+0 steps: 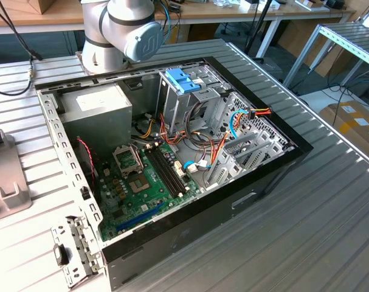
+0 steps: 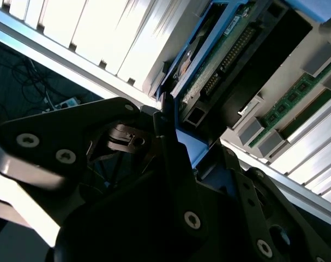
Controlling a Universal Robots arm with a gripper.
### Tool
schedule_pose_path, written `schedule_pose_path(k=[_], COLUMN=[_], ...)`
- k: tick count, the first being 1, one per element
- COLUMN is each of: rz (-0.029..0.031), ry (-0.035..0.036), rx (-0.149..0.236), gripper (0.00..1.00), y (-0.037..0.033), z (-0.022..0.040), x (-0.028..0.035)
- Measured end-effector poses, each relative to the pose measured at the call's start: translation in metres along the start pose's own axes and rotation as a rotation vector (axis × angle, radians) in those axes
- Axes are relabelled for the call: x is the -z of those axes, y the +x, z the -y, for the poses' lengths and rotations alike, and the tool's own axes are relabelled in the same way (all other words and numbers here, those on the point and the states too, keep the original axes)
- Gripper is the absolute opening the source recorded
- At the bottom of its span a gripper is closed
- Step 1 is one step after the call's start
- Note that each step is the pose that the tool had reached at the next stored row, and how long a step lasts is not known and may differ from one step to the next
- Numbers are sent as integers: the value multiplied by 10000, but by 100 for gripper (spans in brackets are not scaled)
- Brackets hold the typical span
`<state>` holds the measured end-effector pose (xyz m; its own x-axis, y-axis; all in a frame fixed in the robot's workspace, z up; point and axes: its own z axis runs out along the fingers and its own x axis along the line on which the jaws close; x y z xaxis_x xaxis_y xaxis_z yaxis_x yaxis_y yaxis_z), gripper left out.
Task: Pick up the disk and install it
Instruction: 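Pick up the disk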
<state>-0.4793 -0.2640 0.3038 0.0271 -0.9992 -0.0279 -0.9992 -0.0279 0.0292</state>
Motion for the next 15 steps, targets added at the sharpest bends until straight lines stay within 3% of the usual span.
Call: schedule_pose_path(k=[5, 8, 15], rz=[0, 4, 5], ry=[1, 1, 2], rx=[0, 0, 0], gripper=[37, 37, 37], y=[-1, -5, -8], z=[-1, -6, -9], x=[40, 193, 299])
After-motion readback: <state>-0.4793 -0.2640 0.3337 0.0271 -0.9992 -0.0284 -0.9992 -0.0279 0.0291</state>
